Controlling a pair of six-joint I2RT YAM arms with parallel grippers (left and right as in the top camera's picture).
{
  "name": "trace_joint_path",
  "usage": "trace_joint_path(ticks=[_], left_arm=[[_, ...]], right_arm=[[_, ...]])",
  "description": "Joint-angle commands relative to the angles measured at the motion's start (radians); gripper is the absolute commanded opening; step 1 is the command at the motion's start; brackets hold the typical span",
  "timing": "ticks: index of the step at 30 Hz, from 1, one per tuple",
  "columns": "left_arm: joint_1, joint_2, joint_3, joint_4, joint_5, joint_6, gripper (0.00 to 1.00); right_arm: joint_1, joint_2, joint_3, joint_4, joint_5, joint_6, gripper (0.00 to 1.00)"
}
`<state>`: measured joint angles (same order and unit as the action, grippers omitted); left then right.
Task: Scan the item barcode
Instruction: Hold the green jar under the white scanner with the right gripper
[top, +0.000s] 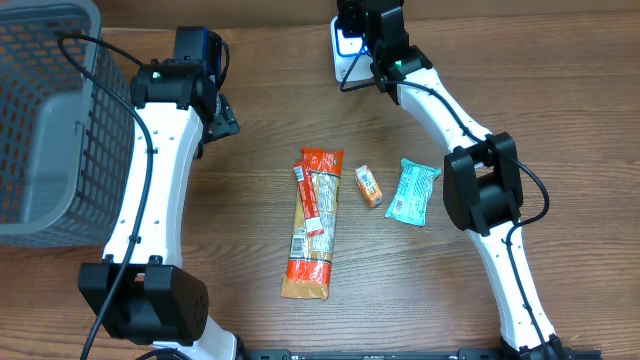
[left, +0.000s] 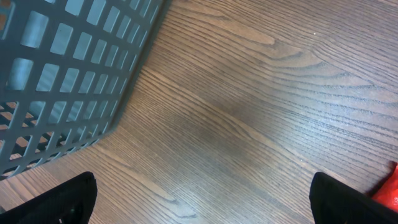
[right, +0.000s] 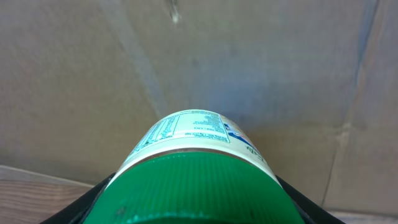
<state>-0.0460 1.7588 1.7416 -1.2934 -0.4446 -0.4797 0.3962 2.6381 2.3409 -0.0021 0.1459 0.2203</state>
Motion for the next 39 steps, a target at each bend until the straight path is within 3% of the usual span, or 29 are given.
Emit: trace_joint_path(ticks=[1,34,39], left_arm=[[-0.007,-0.007,0.013,0.001,0.001,-0.003,1.00],[-0.007,-0.007,0.013,0.001,0.001,-0.003,1.00],[-0.007,-0.007,0.013,0.001,0.001,-0.003,1.00]], right_arm=[[0.010,-0.021,0.015,0.016,0.029,-0.047,0.09],[0.013,0.040,0.015,0.018,0.029,-0.072,0.11],[0.015,-0.043,0.018,0.027,0.029,-0.065,0.11]])
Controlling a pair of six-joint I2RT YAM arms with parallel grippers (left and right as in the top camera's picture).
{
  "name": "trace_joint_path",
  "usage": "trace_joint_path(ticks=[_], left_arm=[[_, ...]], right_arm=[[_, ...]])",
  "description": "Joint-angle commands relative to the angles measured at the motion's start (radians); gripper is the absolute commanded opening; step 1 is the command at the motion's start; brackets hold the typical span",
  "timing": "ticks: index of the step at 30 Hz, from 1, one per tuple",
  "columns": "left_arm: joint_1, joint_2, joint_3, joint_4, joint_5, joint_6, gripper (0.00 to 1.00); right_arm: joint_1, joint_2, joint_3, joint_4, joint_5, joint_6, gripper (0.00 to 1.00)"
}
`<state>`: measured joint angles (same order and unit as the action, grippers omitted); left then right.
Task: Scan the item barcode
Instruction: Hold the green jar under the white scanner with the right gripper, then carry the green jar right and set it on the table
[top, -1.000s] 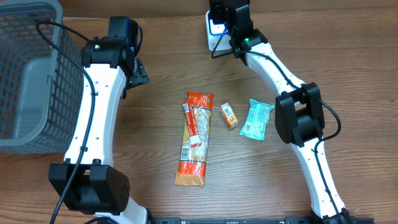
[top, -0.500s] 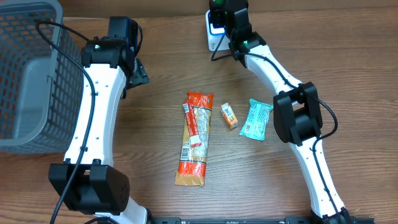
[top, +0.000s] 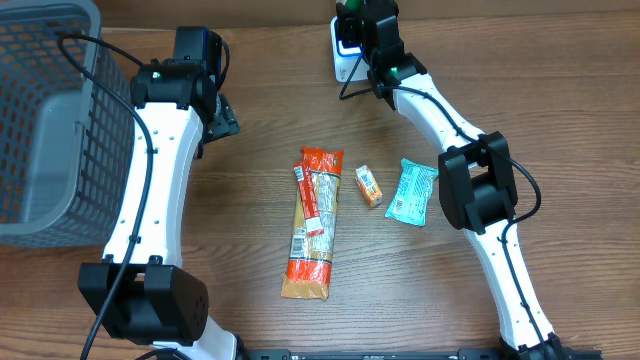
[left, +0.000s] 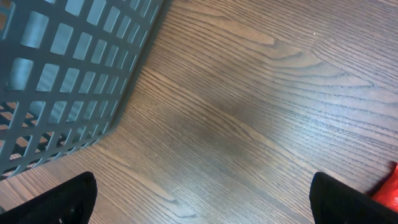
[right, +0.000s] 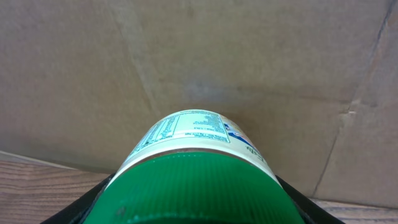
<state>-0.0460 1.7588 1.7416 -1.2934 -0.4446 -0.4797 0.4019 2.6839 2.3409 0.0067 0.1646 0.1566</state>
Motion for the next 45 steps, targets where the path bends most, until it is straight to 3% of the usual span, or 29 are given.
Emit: trace_joint_path(ticks=[1,9,19,28,31,37,45], left_arm=[[-0.007,-0.007,0.013,0.001,0.001,-0.003,1.00],[-0.007,-0.007,0.013,0.001,0.001,-0.003,1.00],[-0.007,-0.007,0.013,0.001,0.001,-0.003,1.00],[-0.007,-0.007,0.013,0.001,0.001,-0.003,1.00],[-0.007,-0.007,0.013,0.001,0.001,-0.003,1.00],[-0.007,-0.007,0.013,0.001,0.001,-0.003,1.00],[-0.007,-0.007,0.013,0.001,0.001,-0.003,1.00]], right_arm=[[0.009,-0.113,0.018,0.015,0.011,-0.002,0.11],[0.007,-0.386,0.018,-0.233,0.011,-0.002,0.11],[-0.069,-0.684,0.018,-0.949,0.011,0.048,0.10],[-0.272,-0.713,-0.021,-1.621,0.007,0.092,0.04],[-0.358,-0.713,-0.100,-1.701,0.006,0.149,0.04],[-0.461,-0.713,-0.309,-1.692,-0.009,0.161,0.04],[-0.521,-0.713,-0.619,-1.522,-0.008,0.163,0.04]])
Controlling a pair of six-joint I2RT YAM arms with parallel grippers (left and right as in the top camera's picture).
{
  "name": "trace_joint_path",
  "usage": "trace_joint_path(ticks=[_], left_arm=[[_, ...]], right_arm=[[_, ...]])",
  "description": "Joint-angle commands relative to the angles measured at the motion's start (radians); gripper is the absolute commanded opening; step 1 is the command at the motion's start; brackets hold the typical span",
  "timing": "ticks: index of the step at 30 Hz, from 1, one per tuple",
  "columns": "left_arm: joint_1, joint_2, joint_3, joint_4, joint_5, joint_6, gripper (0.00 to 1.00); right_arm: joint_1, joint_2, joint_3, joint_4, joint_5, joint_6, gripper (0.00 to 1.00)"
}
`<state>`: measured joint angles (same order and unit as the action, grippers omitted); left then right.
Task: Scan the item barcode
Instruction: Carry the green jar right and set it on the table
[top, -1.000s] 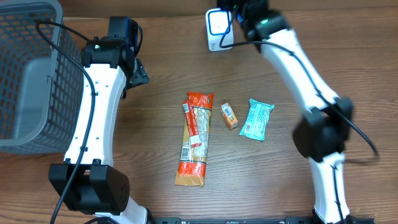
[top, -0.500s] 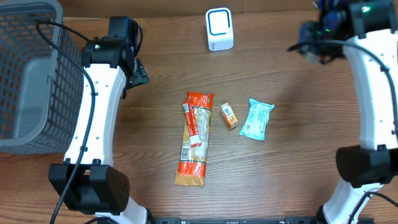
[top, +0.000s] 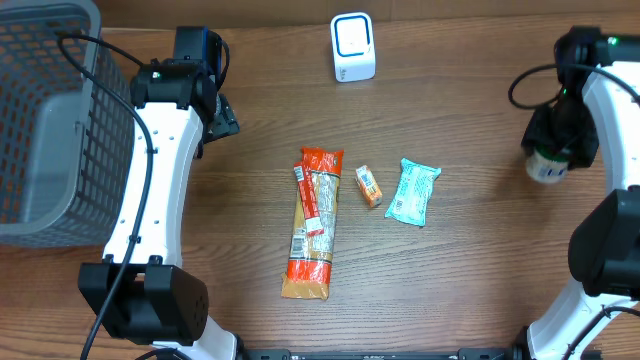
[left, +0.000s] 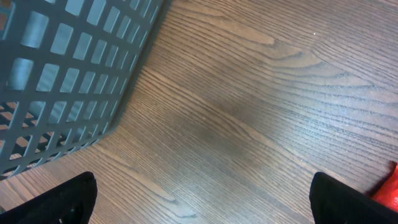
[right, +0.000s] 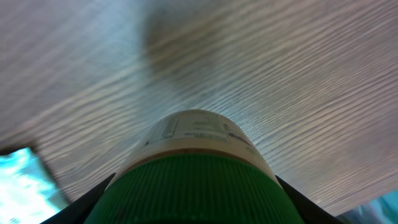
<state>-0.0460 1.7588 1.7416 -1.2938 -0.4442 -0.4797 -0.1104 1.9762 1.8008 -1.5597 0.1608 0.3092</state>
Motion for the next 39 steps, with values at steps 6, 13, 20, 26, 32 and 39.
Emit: trace_joint_path(ticks=[6,13,20,26,32,39], left_arm=[[-0.007,-0.007,0.013,0.001,0.001,-0.003,1.00],[-0.007,-0.007,0.013,0.001,0.001,-0.003,1.00],[-0.007,-0.007,0.013,0.001,0.001,-0.003,1.00],[-0.007,-0.007,0.013,0.001,0.001,-0.003,1.00],[-0.007,-0.007,0.013,0.001,0.001,-0.003,1.00],[-0.007,-0.007,0.013,0.001,0.001,-0.003,1.00]], right_arm=[[-0.015,-0.005,-0.272,0.210,-0.005,0.014,0.04],[-0.015,-0.005,-0.398,0.307,-0.004,0.018,0.08],[-0.015,-0.005,-0.432,0.319,-0.005,0.018,1.00],[-0.015,-0.031,-0.378,0.263,-0.005,0.029,1.00],[-0.005,-0.124,-0.200,0.140,-0.017,0.027,1.00],[0.015,-0.181,-0.091,0.095,-0.286,0.027,1.00]])
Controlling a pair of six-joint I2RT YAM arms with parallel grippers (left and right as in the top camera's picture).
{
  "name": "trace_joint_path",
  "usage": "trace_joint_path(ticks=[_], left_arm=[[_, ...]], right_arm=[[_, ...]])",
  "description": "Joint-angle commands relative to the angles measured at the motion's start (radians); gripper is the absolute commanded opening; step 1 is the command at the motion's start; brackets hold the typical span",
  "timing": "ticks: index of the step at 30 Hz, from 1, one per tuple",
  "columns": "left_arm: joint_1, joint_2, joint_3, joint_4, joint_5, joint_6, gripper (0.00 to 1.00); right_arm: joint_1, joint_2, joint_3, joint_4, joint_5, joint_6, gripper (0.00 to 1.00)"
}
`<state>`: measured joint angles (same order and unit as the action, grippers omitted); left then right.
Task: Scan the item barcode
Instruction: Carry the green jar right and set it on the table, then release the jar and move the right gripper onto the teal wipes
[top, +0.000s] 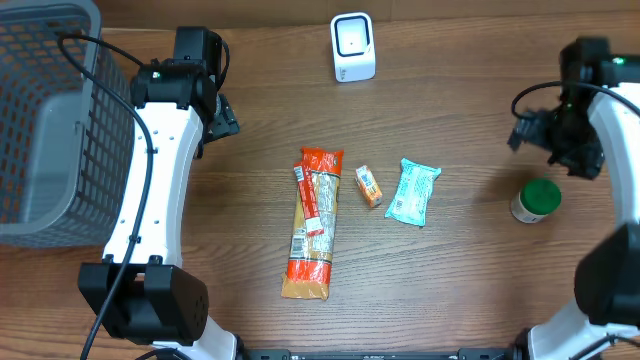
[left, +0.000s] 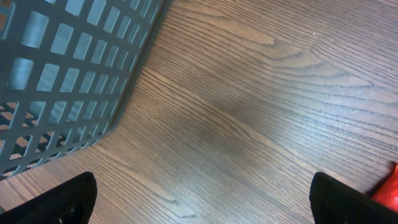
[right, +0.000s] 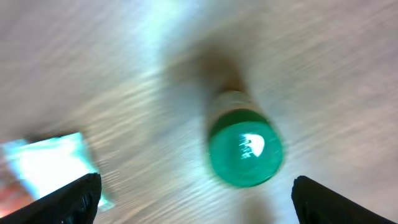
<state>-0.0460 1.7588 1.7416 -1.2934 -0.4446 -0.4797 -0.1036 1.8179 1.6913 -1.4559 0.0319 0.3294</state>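
A jar with a green lid (top: 536, 200) stands upright on the table at the right. In the right wrist view the jar (right: 244, 154) is seen from above, blurred. My right gripper (right: 196, 202) hangs open over it, nothing between its fingers; in the overhead view the right gripper (top: 556, 148) is just behind the jar. The white scanner (top: 352, 47) stands at the back centre. My left gripper (left: 199, 202) is open over bare wood next to the basket, and the left gripper (top: 215, 115) sits far from the jar.
A grey mesh basket (top: 50, 120) fills the left side. In the middle of the table lie a long orange packet (top: 312, 222), a small orange box (top: 369, 186) and a teal packet (top: 413, 191). The teal packet (right: 53, 165) is left of the jar.
My right gripper was shut on the green-lidded jar at the right side of the table. Now the jar stands on the table and the gripper is open above it. The left arm has not moved.
My right gripper held the jar up at the white scanner at the back for two moments. Then it had the jar far over at the table's right side. Now the jar stands there, let go. The left arm stayed by the basket throughout.
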Motion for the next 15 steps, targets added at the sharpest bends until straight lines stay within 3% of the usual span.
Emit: trace_joint_path(ticks=[1,8,15], left_arm=[[-0.007,-0.007,0.013,0.001,0.001,-0.003,1.00],[-0.007,-0.007,0.013,0.001,0.001,-0.003,1.00],[-0.007,-0.007,0.013,0.001,0.001,-0.003,1.00]], right_arm=[[0.008,-0.023,0.017,-0.018,-0.186,0.007,1.00],[0.082,-0.023,-0.074,0.007,-0.340,-0.041,1.00],[0.245,-0.023,-0.237,0.211,-0.452,-0.037,1.00]])
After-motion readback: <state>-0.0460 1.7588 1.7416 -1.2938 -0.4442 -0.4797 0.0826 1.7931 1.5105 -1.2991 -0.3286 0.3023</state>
